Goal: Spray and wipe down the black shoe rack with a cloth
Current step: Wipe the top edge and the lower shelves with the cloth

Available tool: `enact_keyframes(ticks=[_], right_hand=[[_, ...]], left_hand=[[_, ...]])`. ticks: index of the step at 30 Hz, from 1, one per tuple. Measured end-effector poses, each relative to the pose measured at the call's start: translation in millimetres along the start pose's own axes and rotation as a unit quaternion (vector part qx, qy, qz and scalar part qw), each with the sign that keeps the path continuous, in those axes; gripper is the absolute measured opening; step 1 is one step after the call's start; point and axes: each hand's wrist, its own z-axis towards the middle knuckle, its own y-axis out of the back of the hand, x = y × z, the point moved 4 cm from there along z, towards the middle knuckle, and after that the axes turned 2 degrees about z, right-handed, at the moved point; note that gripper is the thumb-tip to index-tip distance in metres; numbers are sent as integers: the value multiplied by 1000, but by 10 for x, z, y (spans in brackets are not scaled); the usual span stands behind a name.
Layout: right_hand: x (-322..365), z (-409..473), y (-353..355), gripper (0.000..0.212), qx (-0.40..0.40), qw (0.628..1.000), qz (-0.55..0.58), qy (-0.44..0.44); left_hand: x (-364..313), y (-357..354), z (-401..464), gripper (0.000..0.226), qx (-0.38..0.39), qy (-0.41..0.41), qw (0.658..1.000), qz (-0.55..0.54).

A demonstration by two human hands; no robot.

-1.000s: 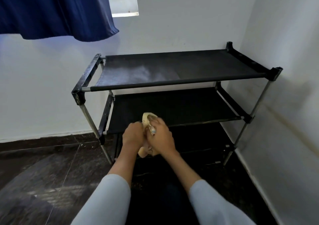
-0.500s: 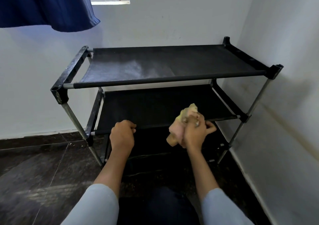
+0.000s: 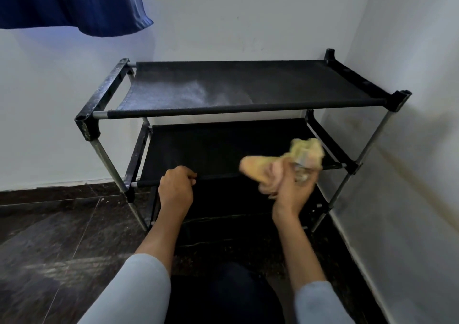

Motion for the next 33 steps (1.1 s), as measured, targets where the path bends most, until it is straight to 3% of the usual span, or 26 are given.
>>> enact_keyframes(ticks=[2, 5, 9, 13, 15, 18, 21, 23, 27, 33], right_hand=[[53, 65, 121, 56, -30, 994, -49, 94], [-153, -127, 97, 56, 11, 971, -164, 174], [-302, -253, -38, 53, 59, 949, -234, 203], [-245, -297, -119, 51, 55, 925, -307, 218], [-247, -377, -220, 42, 96, 896, -348, 261], [-318, -698, -438, 41, 212, 820, -400, 349], [-331, -797, -460, 46, 264, 787, -418, 369], [-283, -599, -326, 47, 237, 801, -426, 347], [-120, 61, 89, 41, 139, 867, -415, 239], [0, 205, 92, 39, 91, 905, -384, 161]], left_hand=[[-7, 2, 1, 25, -3, 1, 1000, 2], [-17, -2, -11, 24, -8, 4, 1000, -4], [-26, -2, -8, 24, -9, 4, 1000, 3], [-58, 13, -18, 25, 1, -8, 1000, 19], [-64, 17, -25, 25, 2, -9, 1000, 26], [-57, 10, -23, 25, 1, -10, 999, 31], [-34, 11, -27, 25, 2, -11, 999, 29], [-23, 13, -31, 25, 4, -19, 999, 32], [-1, 13, -22, 26, 2, -23, 999, 29], [17, 7, 10, 23, 7, -18, 1000, 8]])
